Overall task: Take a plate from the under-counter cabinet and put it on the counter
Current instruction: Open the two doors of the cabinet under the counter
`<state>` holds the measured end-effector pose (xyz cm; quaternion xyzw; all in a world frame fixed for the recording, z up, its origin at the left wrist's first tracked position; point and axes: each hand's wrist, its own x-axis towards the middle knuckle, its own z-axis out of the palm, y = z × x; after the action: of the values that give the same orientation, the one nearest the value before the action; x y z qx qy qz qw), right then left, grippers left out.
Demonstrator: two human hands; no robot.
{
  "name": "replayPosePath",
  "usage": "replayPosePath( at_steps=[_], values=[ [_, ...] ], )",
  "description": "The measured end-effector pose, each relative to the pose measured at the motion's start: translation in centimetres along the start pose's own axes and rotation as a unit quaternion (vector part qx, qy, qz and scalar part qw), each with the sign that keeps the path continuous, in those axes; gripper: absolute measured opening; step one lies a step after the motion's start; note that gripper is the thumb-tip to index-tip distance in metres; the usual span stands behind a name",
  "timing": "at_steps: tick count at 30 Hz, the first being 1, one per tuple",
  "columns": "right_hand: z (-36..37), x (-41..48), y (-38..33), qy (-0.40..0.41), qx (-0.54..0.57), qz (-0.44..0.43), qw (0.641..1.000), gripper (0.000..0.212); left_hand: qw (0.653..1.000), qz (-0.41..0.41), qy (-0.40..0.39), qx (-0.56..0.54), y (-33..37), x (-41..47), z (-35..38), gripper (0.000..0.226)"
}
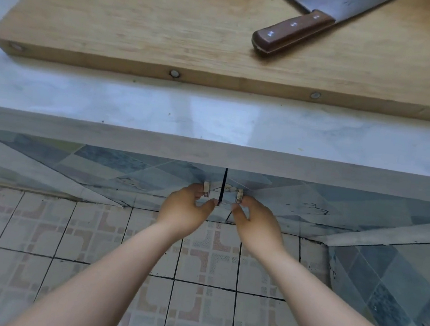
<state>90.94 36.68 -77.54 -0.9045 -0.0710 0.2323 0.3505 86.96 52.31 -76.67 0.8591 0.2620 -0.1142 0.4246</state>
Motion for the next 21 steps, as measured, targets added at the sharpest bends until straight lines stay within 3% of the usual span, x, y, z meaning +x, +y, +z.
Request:
replayPosePath(
  at_steps=[14,21],
  values=[
    [0.2,-6.8,2.4,-0.004,-0.079,-0.050,0.996,0.026,0.996,0.015,0.026,0.085,-3.5,-7.0,1.2,0.048],
    [1.3,-11.6,4.1,0.034,-0.129,-0.012,0.991,0.031,0.995,0.015,0.020,0.097,-6.1,-10.9,1.1,0.041]
  ],
)
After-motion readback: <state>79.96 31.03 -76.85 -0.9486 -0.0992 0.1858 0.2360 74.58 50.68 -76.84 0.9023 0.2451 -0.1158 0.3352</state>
